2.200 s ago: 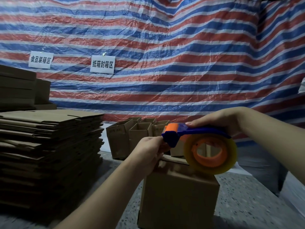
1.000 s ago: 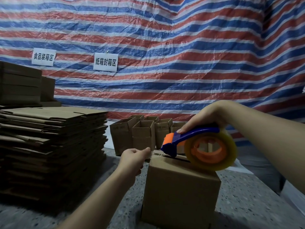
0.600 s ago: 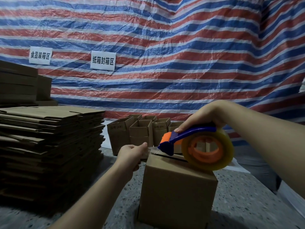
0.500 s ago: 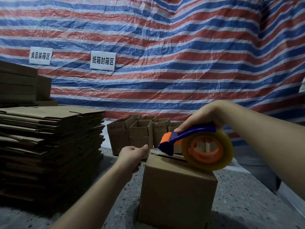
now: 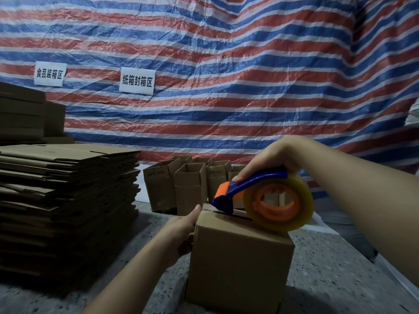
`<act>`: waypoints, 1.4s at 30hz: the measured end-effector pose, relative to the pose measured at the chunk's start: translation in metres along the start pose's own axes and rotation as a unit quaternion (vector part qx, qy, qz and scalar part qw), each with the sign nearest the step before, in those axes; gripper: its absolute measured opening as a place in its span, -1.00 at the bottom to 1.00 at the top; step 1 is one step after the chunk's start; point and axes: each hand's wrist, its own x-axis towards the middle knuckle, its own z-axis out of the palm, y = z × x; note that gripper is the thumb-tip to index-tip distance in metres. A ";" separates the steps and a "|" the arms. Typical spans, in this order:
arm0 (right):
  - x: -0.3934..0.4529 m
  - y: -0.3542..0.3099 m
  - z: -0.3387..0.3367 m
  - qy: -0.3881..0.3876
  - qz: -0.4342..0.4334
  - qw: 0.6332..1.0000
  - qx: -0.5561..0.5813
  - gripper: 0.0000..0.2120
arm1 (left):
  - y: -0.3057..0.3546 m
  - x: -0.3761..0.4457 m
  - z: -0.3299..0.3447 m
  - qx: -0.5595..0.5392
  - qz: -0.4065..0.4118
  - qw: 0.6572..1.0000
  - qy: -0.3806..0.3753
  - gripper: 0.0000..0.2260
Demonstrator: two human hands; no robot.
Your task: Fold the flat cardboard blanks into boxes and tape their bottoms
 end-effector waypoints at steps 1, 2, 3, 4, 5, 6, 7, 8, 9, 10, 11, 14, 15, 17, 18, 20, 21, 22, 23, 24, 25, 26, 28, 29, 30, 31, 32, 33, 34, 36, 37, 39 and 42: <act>0.000 0.000 0.000 -0.001 0.000 1.000 0.000 -0.47 | 0.001 0.000 -0.001 -0.006 -0.007 1.000 -0.006 -0.53; 0.000 0.000 0.000 -0.002 -0.003 1.000 -0.001 -0.44 | 0.002 0.000 -0.002 -0.002 -0.013 1.000 -0.010 -0.52; 0.001 -0.001 0.000 -0.003 -0.006 1.000 -0.002 -0.40 | 0.003 0.001 -0.004 0.015 -0.015 1.000 -0.009 -0.50; 0.002 -0.001 0.000 -0.002 -0.006 1.000 -0.002 -0.37 | 0.005 0.001 -0.005 0.043 -0.012 0.999 -0.002 -0.48; 0.002 0.000 0.000 -0.002 -0.006 1.000 -0.003 -0.39 | 0.005 0.002 -0.006 0.072 -0.007 0.997 0.008 -0.47; 0.003 0.000 -0.001 -0.002 -0.005 1.000 -0.001 -0.43 | 0.005 0.002 -0.006 0.096 -0.004 0.995 0.018 -0.47; 0.003 0.000 -0.001 -0.003 -0.003 1.000 0.001 -0.47 | 0.004 0.002 -0.005 0.106 -0.002 0.994 0.024 -0.47; 0.003 0.000 -0.001 -0.003 0.000 1.000 0.001 -0.49 | 0.003 0.001 -0.004 0.104 -0.004 0.994 0.025 -0.48; 0.002 0.000 -0.001 -0.004 0.004 1.000 -0.001 -0.49 | 0.001 -0.001 -0.002 0.092 -0.006 0.996 0.022 -0.49; 0.002 0.000 -0.001 -0.003 0.007 1.000 -0.004 -0.48 | 0.001 -0.004 -0.001 0.078 -0.010 0.997 0.015 -0.49; 0.002 0.000 -0.001 -0.001 0.012 1.000 -0.006 -0.46 | 0.001 -0.006 0.000 0.068 -0.017 0.998 0.007 -0.48; 0.002 -0.002 -0.001 0.007 0.021 1.000 -0.005 -0.43 | 0.000 -0.008 -0.004 0.048 -0.044 0.997 -0.037 -0.39; 0.002 -0.002 -0.001 0.008 0.021 1.000 -0.003 -0.42 | 0.000 -0.009 -0.005 0.045 -0.050 0.997 -0.049 -0.34; 0.001 -0.003 0.000 0.007 0.020 1.000 0.000 -0.41 | 0.001 -0.010 -0.009 0.070 -0.054 0.996 -0.033 -0.27; 0.000 -0.003 0.000 0.005 0.018 1.000 -0.003 -0.40 | 0.003 -0.012 -0.010 0.095 -0.042 0.995 -0.001 -0.32; 0.000 -0.004 0.001 0.007 0.013 1.000 -0.011 -0.43 | 0.009 -0.014 -0.010 0.132 0.036 0.987 0.081 -0.51; 0.000 -0.004 0.001 0.009 0.011 1.000 -0.013 -0.46 | 0.014 -0.015 -0.008 0.139 0.100 0.980 0.106 -0.63; 0.000 -0.004 0.001 0.013 0.007 1.000 -0.013 -0.48 | 0.021 -0.018 -0.005 0.144 0.156 0.971 0.115 -0.76; 0.000 -0.003 0.001 0.015 0.004 1.000 -0.013 -0.50 | 0.027 -0.021 0.000 0.158 0.198 0.961 0.107 -0.87; 0.001 -0.003 0.000 0.015 0.000 1.000 -0.012 -0.54 | 0.031 -0.026 0.007 0.186 0.231 0.951 0.089 -0.91; 0.000 -0.002 0.000 0.012 -0.004 1.000 -0.010 -0.60 | 0.031 -0.029 0.013 0.223 0.251 0.939 0.071 -0.88; 0.000 -0.002 0.000 0.008 -0.007 1.000 -0.007 -0.66 | 0.027 -0.029 0.016 0.260 0.268 0.926 0.057 -0.83; -0.001 -0.002 0.000 0.004 -0.008 1.000 -0.004 -0.70 | 0.013 -0.030 0.020 0.331 0.304 0.891 0.065 -0.65; 0.000 -0.002 0.001 0.004 -0.008 1.000 -0.005 -0.68 | 0.006 -0.031 0.021 0.364 0.319 0.872 0.077 -0.62; 0.001 -0.002 0.000 0.006 -0.007 1.000 -0.007 -0.63 | 0.000 -0.032 0.021 0.390 0.332 0.855 0.086 -0.63; 0.002 -0.002 0.000 0.007 -0.006 1.000 -0.008 -0.59 | -0.004 -0.033 0.021 0.412 0.341 0.840 0.094 -0.63; 0.004 -0.003 0.000 0.007 -0.006 1.000 -0.012 -0.55 | -0.006 -0.035 0.021 0.439 0.348 0.822 0.105 -0.62; 0.005 -0.004 -0.001 0.006 -0.006 1.000 -0.016 -0.53 | -0.006 -0.036 0.020 0.471 0.354 0.799 0.119 -0.61; 0.005 -0.006 -0.001 0.003 -0.005 1.000 -0.020 -0.50 | -0.006 -0.036 0.020 0.506 0.360 0.773 0.131 -0.60; 0.005 -0.007 -0.002 -0.006 -0.001 1.000 -0.027 -0.40 | -0.004 -0.035 0.018 0.555 0.365 0.733 0.144 -0.57; 0.004 -0.006 -0.002 -0.008 0.002 0.999 -0.031 -0.34 | -0.004 -0.035 0.018 0.570 0.365 0.722 0.146 -0.57; 0.005 -0.003 -0.005 -0.006 0.008 1.000 -0.029 -0.27 | -0.002 -0.035 0.017 0.588 0.363 0.708 0.148 -0.55; 0.006 0.005 -0.011 -0.017 0.015 1.000 -0.020 -0.27 | -0.004 -0.035 0.016 0.591 0.364 0.703 0.151 -0.55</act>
